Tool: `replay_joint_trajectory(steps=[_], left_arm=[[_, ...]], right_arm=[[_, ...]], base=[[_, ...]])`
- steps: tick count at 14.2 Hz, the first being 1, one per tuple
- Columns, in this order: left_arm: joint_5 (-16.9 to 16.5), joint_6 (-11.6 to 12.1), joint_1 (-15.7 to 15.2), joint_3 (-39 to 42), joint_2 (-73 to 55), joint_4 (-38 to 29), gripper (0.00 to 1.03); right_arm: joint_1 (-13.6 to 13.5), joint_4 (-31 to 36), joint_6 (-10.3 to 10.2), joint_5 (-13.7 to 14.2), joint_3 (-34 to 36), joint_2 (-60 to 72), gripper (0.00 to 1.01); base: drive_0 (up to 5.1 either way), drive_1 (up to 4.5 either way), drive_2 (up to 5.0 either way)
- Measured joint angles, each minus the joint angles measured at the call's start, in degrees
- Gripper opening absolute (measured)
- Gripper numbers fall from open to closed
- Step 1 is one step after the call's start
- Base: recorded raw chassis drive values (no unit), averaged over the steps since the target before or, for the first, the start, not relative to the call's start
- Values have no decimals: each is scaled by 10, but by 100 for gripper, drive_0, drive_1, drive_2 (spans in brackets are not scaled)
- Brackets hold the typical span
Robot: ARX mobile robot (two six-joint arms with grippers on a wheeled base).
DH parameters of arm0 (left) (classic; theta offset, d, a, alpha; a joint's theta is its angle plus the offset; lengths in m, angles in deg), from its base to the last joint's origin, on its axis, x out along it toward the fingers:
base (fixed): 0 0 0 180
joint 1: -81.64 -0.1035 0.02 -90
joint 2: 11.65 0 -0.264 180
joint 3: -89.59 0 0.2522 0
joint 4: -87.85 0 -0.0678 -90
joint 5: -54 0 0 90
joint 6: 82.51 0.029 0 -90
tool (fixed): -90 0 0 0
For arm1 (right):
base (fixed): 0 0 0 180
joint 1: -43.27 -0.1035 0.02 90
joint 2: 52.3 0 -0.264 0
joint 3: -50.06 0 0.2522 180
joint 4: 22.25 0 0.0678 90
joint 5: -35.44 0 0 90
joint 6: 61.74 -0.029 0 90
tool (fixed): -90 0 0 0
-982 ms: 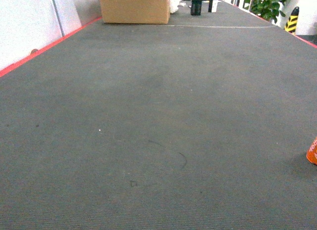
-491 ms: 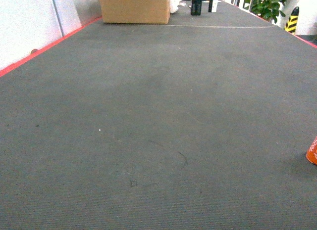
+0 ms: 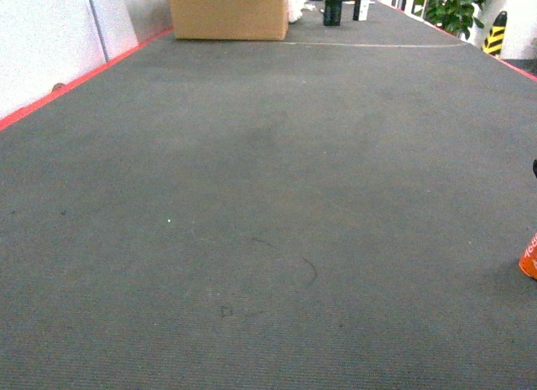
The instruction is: Sort blue parts and orange caps into right shelf containers
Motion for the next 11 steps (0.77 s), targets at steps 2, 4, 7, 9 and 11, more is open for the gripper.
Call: replay_joint_trajectory(steps=[2,4,7,9,11], left_arm=[[0,0,0,0,0,0,44],[0,0,0,0,0,0,44],[0,0,0,0,0,0,44],[0,0,0,0,0,0,44],[0,0,0,0,0,0,44]], right_arm=[[5,4,5,0,-12,16,98],[12,4,9,1,-15,33,98],[19,12,14,1,-23,53,98],[19,13,18,2,-25,65,98],[19,22,19,7,-32,79,98]], base=[[0,0,0],[0,0,0],[0,0,0],[0,0,0],[0,0,0]])
